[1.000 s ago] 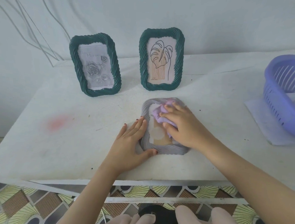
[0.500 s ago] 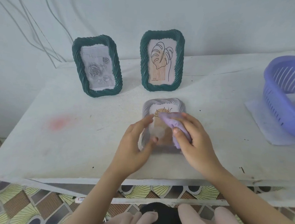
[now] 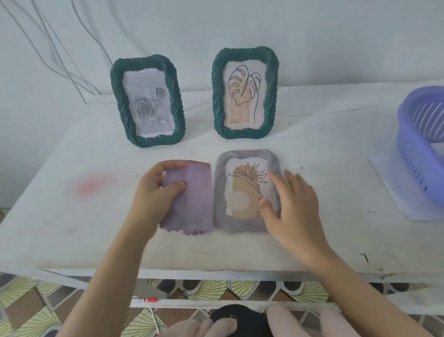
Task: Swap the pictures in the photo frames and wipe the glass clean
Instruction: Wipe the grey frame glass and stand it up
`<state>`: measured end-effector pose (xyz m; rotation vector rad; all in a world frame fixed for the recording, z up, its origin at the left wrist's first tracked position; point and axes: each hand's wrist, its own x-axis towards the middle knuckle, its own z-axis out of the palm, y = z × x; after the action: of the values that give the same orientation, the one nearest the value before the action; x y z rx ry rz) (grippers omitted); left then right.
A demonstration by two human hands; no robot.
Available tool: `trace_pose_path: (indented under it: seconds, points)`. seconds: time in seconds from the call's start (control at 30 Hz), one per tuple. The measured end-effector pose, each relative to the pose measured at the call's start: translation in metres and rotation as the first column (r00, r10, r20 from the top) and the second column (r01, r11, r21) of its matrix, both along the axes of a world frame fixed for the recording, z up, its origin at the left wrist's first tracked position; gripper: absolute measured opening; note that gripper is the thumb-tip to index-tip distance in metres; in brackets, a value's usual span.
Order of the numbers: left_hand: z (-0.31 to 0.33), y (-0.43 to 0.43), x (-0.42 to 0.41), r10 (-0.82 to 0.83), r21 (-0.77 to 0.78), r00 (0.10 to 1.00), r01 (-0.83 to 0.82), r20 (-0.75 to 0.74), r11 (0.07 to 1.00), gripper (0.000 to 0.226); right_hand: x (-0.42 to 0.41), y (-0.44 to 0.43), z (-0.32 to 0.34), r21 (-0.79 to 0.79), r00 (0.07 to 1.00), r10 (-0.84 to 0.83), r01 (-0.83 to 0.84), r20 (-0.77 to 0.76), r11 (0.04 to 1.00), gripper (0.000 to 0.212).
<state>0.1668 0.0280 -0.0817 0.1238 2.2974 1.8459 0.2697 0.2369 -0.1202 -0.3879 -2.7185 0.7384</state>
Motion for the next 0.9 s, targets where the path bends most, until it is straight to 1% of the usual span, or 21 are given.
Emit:
trace_pose_path:
  seconds: [0.07, 0.13, 0.17, 0.2, 0.23, 0.27, 0.3, 0.37, 0.4, 0.43, 0.47, 0.57, 0.6, 0.63, 0.8, 0.87, 0.9]
  points:
    - [0.0, -0.015, -0.013, 0.038, -0.149, 0.998, -0.046, -0.056, 0.988, 0.042, -0.001, 0.006, -0.005, 0.087, 0.987, -0.063, 0.051, 0.149, 0.995, 0.065]
    - [-0.006, -0.026, -0.022, 0.037, -0.352, 0.991, -0.081, -0.131, 0.933, 0.043, -0.001, 0.009, -0.009, 0.09, 0.977, -0.059, 0.041, 0.205, 0.995, 0.064]
    - [-0.01, -0.029, -0.023, 0.016, -0.491, 0.985, -0.099, -0.171, 0.866, 0.043, 0.0, 0.009, -0.01, 0.076, 0.977, -0.045, 0.03, 0.207, 0.997, 0.062]
    - [-0.015, -0.031, -0.023, -0.001, -0.631, 0.978, -0.135, -0.211, 0.764, 0.044, 0.0, 0.009, -0.01, 0.057, 0.979, -0.032, 0.021, 0.202, 0.998, 0.06]
    - [-0.019, -0.03, -0.02, -0.001, -0.714, 0.966, -0.191, -0.259, 0.674, 0.046, 0.001, 0.008, -0.01, 0.036, 0.982, -0.02, 0.014, 0.19, 0.999, 0.059]
    - [-0.022, -0.028, -0.016, -0.002, -0.731, 0.944, -0.253, -0.329, 0.634, 0.048, 0.001, 0.007, -0.009, 0.011, 0.985, -0.012, 0.01, 0.17, 1.0, 0.058]
    - [-0.023, -0.025, -0.011, -0.032, -0.701, 0.911, -0.294, -0.411, 0.65, 0.048, 0.002, 0.005, -0.009, -0.013, 0.989, -0.005, 0.007, 0.148, 1.0, 0.057]
    - [-0.023, -0.013, 0.0, -0.169, -0.64, 0.832, -0.26, -0.529, 0.723, 0.042, 0.002, 0.004, -0.007, -0.056, 0.993, -0.003, 0.01, 0.122, 0.998, 0.056]
    - [-0.024, -0.007, 0.005, -0.239, -0.636, 0.811, -0.2, -0.534, 0.745, 0.039, 0.002, 0.004, -0.008, -0.078, 0.994, -0.008, 0.017, 0.113, 0.997, 0.056]
    - [-0.023, -0.001, 0.01, -0.305, -0.656, 0.808, -0.128, -0.504, 0.744, 0.043, 0.002, 0.004, -0.006, -0.097, 0.994, -0.011, 0.021, 0.104, 0.995, 0.056]
    - [-0.022, 0.006, 0.016, -0.372, -0.69, 0.813, -0.051, -0.449, 0.722, 0.056, 0.003, 0.004, -0.004, -0.118, 0.995, -0.012, 0.024, 0.098, 0.993, 0.056]
    - [-0.026, 0.023, 0.029, -0.551, -0.785, 0.806, 0.192, -0.216, 0.589, 0.094, 0.005, 0.001, 0.005, -0.222, 0.994, -0.011, 0.035, 0.106, 0.974, 0.056]
    - [-0.029, 0.026, 0.031, -0.585, -0.799, 0.793, 0.237, -0.17, 0.553, 0.1, 0.006, 0.0, 0.008, -0.27, 0.995, -0.011, 0.038, 0.1, 0.962, 0.057]
    - [-0.032, 0.028, 0.032, -0.601, -0.796, 0.783, 0.258, -0.16, 0.548, 0.102, 0.006, -0.001, 0.01, -0.316, 0.997, -0.012, 0.037, 0.082, 0.948, 0.058]
    - [-0.037, 0.03, 0.031, -0.579, -0.696, 0.788, 0.295, -0.211, 0.655, 0.1, 0.001, 0.004, 0.004, -0.493, 0.997, -0.051, 0.014, -0.062, 0.87, 0.061]
    - [-0.035, 0.031, 0.033, -0.566, -0.666, 0.793, 0.298, -0.227, 0.684, 0.096, -0.001, 0.007, 0.004, -0.616, 0.991, -0.083, 0.001, -0.104, 0.788, 0.067]
    - [-0.035, 0.032, 0.034, -0.563, -0.655, 0.795, 0.304, -0.226, 0.692, 0.094, -0.001, 0.008, 0.004, -0.688, 0.989, -0.104, 0.001, -0.108, 0.726, 0.071]
